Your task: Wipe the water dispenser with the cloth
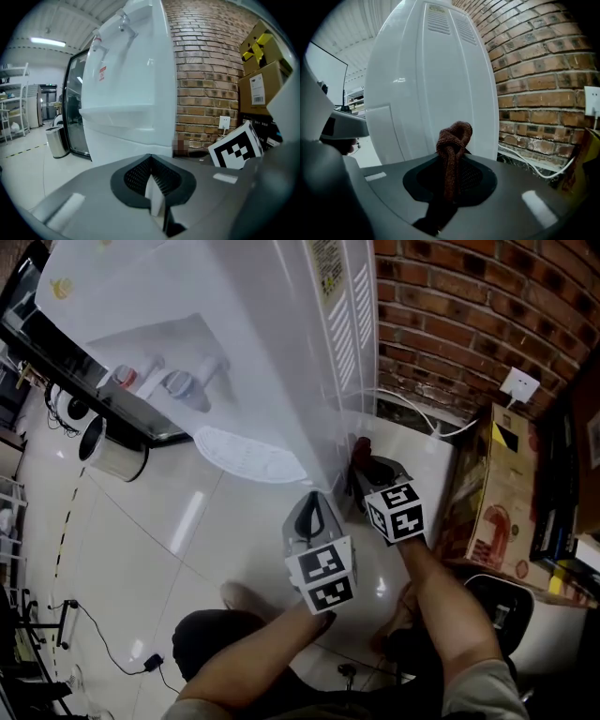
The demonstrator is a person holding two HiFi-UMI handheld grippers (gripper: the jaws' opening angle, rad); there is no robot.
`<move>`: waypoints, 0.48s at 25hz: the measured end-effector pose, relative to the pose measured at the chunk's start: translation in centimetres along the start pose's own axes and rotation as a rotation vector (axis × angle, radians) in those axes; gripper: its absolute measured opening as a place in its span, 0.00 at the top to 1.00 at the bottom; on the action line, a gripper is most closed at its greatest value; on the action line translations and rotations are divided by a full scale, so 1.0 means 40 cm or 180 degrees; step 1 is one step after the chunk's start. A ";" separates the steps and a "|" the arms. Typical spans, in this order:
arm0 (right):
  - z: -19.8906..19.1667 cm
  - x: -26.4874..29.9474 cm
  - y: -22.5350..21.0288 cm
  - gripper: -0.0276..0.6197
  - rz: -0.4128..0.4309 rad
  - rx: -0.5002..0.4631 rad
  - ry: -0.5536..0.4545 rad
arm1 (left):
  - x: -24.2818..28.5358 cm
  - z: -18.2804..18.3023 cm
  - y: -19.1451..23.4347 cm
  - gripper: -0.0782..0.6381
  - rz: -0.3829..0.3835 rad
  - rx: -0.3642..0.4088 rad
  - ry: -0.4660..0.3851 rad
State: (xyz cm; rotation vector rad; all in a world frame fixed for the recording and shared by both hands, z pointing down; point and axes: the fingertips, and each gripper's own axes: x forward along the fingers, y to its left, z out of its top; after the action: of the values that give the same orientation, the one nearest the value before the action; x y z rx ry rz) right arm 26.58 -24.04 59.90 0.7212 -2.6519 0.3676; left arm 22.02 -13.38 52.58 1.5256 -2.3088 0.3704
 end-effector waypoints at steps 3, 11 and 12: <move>-0.042 0.023 -0.014 0.85 -0.0010 0.0075 0.0096 | 0.007 -0.026 -0.002 0.89 -0.0022 0.0082 0.0081; -0.135 0.063 -0.022 0.85 0.0082 0.0095 0.0332 | 0.057 -0.196 0.058 0.89 0.0363 -0.0210 0.0530; -0.151 0.069 -0.023 0.85 0.0094 0.0088 0.0381 | 0.065 -0.217 0.062 0.89 0.0397 -0.0221 0.0586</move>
State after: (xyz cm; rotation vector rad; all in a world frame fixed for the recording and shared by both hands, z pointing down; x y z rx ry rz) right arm 26.53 -23.98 66.61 0.6483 -2.5518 0.4420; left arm 20.02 -11.09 61.48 1.2627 -2.2527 0.4387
